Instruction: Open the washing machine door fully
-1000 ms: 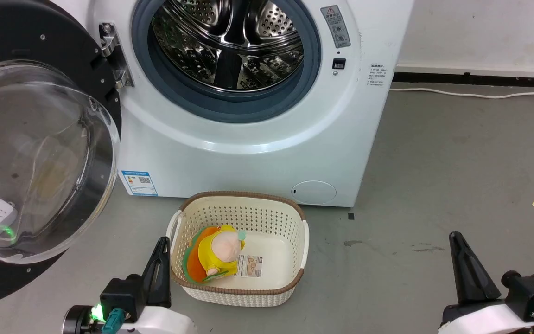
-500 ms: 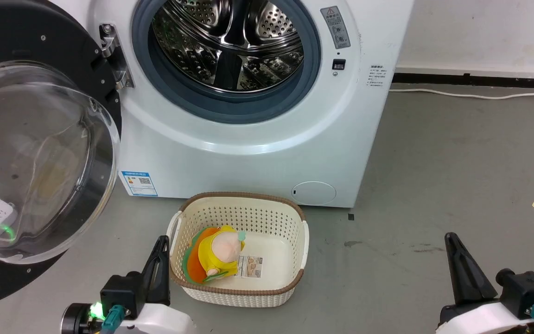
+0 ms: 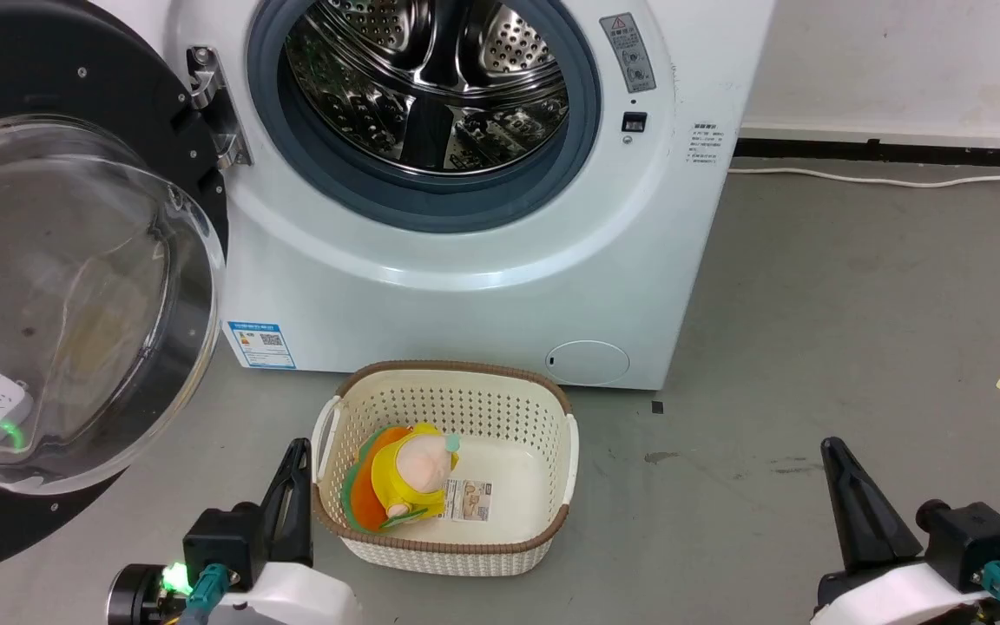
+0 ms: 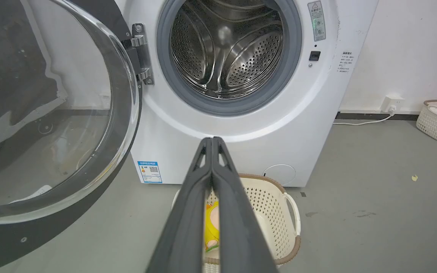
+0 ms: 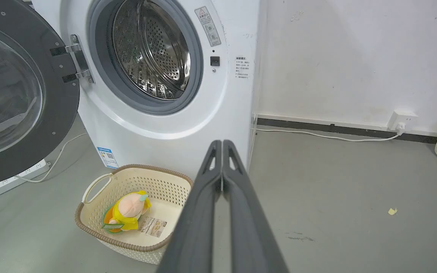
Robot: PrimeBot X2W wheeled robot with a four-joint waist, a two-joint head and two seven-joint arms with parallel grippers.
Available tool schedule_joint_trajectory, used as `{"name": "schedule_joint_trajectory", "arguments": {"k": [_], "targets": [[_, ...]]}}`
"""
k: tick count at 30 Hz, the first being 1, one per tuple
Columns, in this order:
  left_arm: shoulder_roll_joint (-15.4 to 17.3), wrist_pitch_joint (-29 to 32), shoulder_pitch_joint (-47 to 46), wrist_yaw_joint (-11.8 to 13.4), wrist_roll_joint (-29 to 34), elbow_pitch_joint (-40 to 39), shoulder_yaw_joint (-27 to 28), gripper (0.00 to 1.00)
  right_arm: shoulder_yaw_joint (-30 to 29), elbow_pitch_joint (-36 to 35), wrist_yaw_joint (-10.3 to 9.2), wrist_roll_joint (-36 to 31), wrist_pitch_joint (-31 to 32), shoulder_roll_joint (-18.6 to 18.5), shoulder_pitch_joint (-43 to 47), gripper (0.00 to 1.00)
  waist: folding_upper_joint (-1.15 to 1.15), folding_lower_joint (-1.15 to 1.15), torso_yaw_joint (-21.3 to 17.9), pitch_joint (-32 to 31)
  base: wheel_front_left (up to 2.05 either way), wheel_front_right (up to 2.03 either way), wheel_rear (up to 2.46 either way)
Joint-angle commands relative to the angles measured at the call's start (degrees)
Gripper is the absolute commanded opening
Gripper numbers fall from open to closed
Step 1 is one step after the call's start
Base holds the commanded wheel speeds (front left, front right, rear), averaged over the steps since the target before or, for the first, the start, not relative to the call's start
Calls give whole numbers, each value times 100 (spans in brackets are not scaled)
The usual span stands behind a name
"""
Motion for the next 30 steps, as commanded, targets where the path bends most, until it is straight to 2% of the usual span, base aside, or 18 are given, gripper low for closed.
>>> {"name": "schedule_joint_trajectory", "arguments": {"k": [1, 30], "targets": [[-12, 42, 8, -40, 48, -47, 27, 0, 15, -52, 2, -41, 33, 14, -72, 0, 0, 0, 0, -2, 0, 0, 0], [-78, 382, 12, -141, 249, -222, 221, 0, 94, -143, 3, -218, 374, 21, -115, 0, 0, 0, -9, -28, 0, 0, 0]]}}
